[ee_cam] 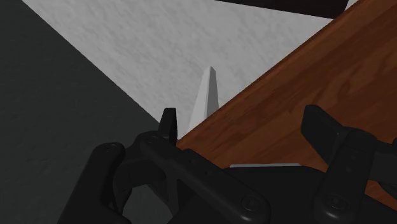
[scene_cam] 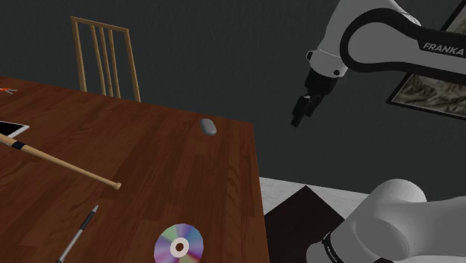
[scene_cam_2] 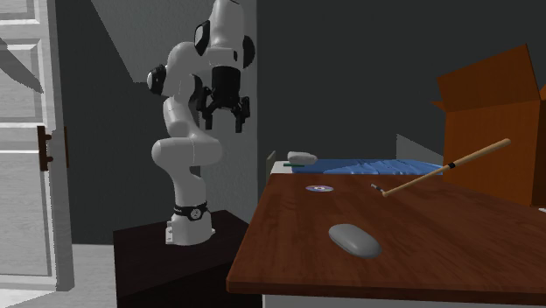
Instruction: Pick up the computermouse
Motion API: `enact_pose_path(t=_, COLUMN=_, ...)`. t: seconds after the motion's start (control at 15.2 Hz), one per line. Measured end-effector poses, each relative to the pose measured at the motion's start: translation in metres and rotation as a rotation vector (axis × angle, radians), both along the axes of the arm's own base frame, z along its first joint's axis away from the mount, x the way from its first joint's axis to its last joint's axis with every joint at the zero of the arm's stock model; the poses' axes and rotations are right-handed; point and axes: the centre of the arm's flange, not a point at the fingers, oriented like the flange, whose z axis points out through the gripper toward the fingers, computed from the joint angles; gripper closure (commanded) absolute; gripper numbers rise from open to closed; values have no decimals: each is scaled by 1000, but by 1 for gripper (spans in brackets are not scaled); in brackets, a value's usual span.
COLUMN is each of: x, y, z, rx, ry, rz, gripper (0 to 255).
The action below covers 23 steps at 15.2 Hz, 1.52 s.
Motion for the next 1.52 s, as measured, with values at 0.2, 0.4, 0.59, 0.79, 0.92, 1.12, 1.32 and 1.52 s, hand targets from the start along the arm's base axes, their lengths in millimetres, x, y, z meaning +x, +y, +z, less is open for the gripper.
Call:
enact_pose_path(t=0.2, x=13, y=8, z=-5, rx=-3, ry=4, rz=-13, gripper=0)
enact_pose_path(t=0.4, x=45, y=23, z=-19, rx=-10, ry=13, rz=-42, gripper=0)
enact_pose_path(t=0.59, x=78, y=38, z=-36, rx=-17, ry=22, rz=-73, gripper=0)
enact_pose_path(t=0.79, x=115, y=56, z=-51, rx=-24, ry=32, rz=-105, gripper=0)
enact_pose_path(t=0.92, x=139, y=66, z=-62, rx=-28, ry=38, rz=-125, gripper=0)
enact_pose_path(t=1.12, x=173, y=80, z=-80, rx=-35, ry=47, rz=-157, gripper=0)
enact_pose_path(t=1.32, x=210, y=92, z=-95, rx=-41, ry=57, rz=-189, gripper=0)
enact_pose_path(t=1.52, x=248, y=99, z=-115, rx=-48, ry=66, rz=-220, gripper=0)
